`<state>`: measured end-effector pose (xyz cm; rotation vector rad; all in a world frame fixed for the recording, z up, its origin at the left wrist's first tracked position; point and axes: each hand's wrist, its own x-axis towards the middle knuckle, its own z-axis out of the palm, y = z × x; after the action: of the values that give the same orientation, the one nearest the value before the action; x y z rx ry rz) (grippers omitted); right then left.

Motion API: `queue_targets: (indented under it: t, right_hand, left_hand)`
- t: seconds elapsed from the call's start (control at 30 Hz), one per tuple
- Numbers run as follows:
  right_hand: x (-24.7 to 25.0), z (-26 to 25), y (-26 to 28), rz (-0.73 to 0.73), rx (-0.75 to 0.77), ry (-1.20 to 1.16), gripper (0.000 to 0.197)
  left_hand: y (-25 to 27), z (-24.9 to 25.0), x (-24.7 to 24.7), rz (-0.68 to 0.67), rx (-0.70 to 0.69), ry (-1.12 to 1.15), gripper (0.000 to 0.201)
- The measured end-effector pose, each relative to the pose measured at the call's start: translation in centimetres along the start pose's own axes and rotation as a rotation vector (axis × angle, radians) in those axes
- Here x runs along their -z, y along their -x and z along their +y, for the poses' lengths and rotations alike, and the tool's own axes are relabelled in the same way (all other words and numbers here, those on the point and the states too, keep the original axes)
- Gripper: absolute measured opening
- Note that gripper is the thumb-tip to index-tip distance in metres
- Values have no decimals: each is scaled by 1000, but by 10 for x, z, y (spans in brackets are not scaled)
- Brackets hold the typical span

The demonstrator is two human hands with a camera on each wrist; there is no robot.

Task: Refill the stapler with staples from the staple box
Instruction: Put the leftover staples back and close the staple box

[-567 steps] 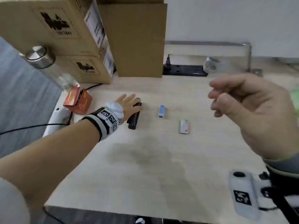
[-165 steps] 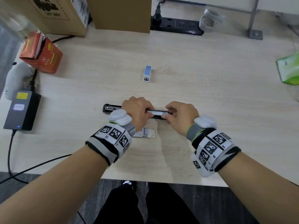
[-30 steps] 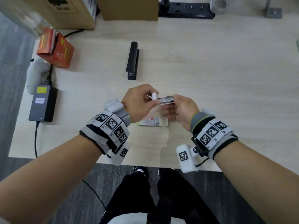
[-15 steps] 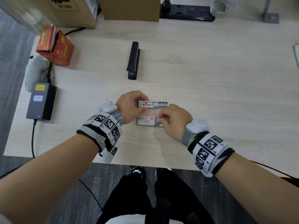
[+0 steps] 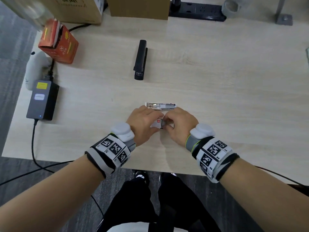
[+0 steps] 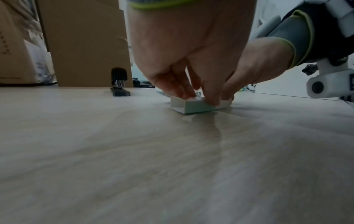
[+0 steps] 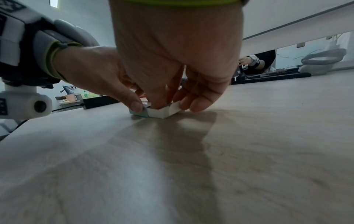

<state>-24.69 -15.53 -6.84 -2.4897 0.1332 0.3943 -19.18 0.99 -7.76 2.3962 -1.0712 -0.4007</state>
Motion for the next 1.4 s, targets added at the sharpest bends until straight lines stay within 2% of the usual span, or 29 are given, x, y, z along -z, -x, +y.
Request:
queue_targets:
  t: [0.2,0.43,0.67,0.87,1.13,1.4]
  right_hand:
    - [4,-6,-3,-46,49,85,13]
    - [4,-6,1,-22,102,131,18]
    - [5,-3,1,-65,120,156,17]
    - [5,-5,0,-65,164,199,25]
    - [6,-5,-2,-75,123,207,17]
    - [-2,-1,-3,-30,176,218,8]
  left_hand:
    - [0,1,-3,44,64,36,42]
    - [0,0,-5,61,77,49,41]
    - [0,1,-5,59,92,65,42]
    - [0,-1,-6,35,137,80,43]
    - [-1,0,-3,13,157,90,45]
    - [-2,2,-2,8,187,109,44]
